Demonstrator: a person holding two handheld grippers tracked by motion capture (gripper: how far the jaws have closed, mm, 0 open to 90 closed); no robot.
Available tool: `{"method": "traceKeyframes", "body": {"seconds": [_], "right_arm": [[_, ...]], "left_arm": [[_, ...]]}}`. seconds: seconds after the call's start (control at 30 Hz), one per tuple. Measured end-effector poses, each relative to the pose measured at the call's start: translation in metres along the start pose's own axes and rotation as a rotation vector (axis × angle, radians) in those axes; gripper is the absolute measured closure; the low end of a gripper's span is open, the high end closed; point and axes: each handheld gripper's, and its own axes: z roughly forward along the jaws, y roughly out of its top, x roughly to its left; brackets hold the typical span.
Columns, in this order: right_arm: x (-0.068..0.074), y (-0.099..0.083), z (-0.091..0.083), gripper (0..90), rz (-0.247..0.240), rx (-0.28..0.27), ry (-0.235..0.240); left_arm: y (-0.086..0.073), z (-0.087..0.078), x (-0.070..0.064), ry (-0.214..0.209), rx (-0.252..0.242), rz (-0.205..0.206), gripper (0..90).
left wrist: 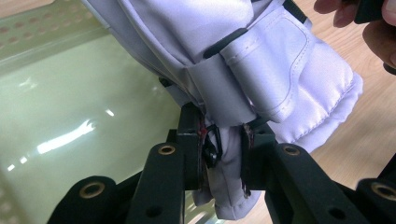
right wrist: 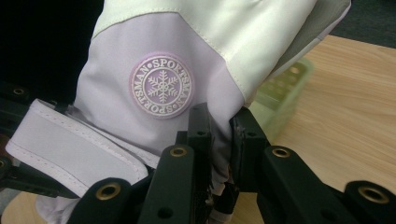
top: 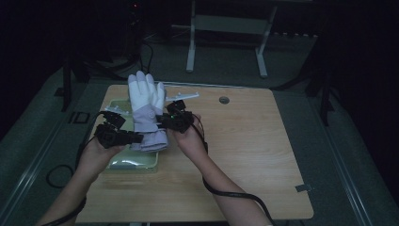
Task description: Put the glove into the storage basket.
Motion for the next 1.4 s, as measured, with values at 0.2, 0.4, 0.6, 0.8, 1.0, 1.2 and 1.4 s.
{"method": "traceKeyframes", "body": {"seconds": [0.2, 0.4, 0.6, 0.8, 1.0, 1.2, 1.4], "right_arm": [[0.015, 0.003, 0.026, 80.0, 0.015, 0.005, 0.018], [0.022, -0.003, 0.045, 79.9, 0.024, 0.015, 0.022], [0.024, -0.017, 0.069, 80.0, 0.000, 0.071, -0.004], [0.024, -0.027, 0.087, 79.9, 0.007, 0.131, -0.011], [0.024, -0.036, 0.099, 79.8, 0.008, 0.223, -0.045], [0.026, -0.034, 0.103, 77.5, -0.025, 0.270, -0.059], [0.033, -0.034, 0.114, 66.9, -0.074, 0.335, -0.084]], "left_arm": [[-0.008, -0.009, 0.021, 0.023, 0.039, -0.012, 74.1], [-0.018, -0.004, 0.036, 0.022, 0.063, -0.022, 74.1], [-0.032, 0.014, 0.047, 0.018, 0.103, -0.052, 74.1], [-0.044, 0.028, 0.059, -0.001, 0.147, -0.094, 74.1], [-0.052, 0.044, 0.066, -0.027, 0.181, -0.116, 74.0], [-0.057, 0.051, 0.072, -0.032, 0.213, -0.134, 73.8], [-0.064, 0.063, 0.076, -0.032, 0.251, -0.154, 71.1]]}}
